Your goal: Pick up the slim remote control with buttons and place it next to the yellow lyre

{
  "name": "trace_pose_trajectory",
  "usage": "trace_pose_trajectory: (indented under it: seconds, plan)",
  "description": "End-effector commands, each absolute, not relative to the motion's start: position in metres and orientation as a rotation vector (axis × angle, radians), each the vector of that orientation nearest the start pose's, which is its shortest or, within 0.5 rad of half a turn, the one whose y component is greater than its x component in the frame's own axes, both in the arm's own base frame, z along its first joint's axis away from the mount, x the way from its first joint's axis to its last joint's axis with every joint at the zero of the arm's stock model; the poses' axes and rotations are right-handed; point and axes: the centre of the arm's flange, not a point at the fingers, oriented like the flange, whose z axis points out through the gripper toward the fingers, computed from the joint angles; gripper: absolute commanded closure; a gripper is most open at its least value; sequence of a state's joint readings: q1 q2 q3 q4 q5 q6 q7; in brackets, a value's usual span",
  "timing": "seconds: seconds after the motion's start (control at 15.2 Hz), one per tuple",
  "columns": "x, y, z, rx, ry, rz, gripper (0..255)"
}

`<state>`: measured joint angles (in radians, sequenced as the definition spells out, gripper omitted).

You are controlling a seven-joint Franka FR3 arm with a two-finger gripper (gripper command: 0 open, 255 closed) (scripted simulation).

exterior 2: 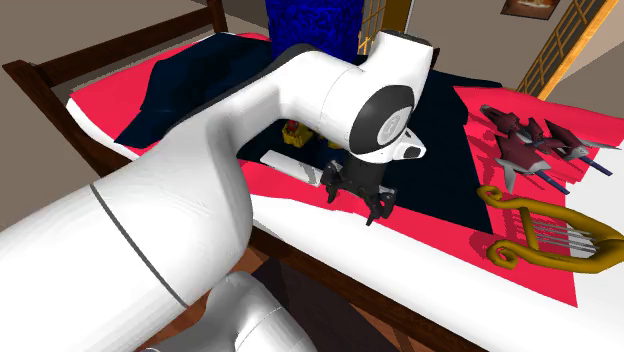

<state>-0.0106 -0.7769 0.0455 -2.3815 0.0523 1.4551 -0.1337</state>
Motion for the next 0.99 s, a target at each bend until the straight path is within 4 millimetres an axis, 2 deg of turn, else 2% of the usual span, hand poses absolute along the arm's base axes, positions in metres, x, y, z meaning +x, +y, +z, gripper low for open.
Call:
trace_pose_trajectory:
  seconds: [0.0,0.26,0.46,0.66,0.92]
  plan:
    - [0.295,0.020,0.566,-3.095,-0.241,0.231,0]
    - [0.276,0.067,0.558,-3.106,0.105,0.195,0]
    - [0.269,0.105,0.551,-3.088,0.364,0.166,0]
    - [0.269,0.143,0.543,-3.050,0.621,0.137,0]
    - [0.279,0.193,0.532,-2.965,0.956,0.095,0]
